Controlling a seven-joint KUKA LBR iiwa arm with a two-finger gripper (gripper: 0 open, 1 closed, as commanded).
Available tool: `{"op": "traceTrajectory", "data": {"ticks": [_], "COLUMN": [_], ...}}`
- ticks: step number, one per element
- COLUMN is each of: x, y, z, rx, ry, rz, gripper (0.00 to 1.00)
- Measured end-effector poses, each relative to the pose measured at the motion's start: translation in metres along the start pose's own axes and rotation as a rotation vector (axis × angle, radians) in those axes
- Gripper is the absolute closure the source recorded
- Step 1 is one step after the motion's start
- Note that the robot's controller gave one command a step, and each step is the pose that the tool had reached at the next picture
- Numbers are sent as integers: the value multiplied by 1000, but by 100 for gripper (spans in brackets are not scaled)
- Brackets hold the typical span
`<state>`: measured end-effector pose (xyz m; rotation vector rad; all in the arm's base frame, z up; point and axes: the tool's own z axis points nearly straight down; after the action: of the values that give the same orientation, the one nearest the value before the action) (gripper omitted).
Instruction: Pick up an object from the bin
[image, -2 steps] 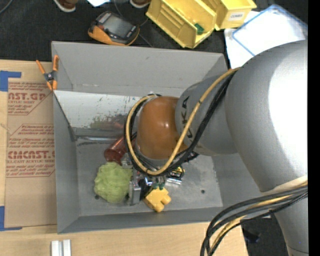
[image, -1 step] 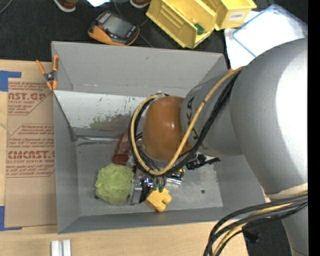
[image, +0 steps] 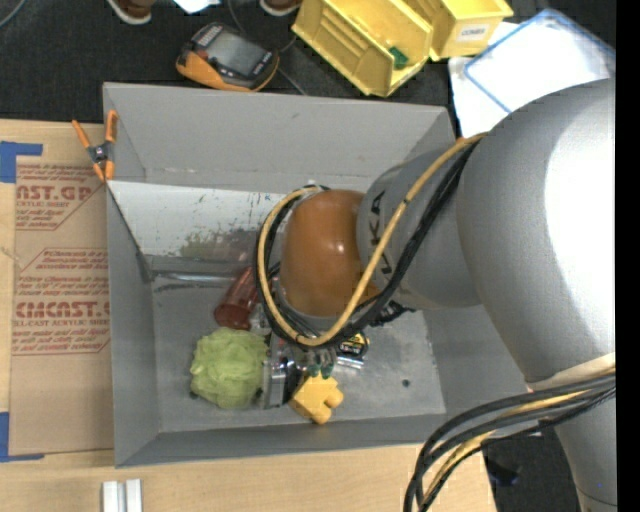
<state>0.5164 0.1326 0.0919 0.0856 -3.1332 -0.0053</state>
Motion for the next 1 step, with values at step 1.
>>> {"op": "traceTrajectory", "data": {"ticks": [1], "x": [5], "y": [0], "z": [7], "rx": [-3], "ry": [-2], "rz": [145], "gripper": [0]}}
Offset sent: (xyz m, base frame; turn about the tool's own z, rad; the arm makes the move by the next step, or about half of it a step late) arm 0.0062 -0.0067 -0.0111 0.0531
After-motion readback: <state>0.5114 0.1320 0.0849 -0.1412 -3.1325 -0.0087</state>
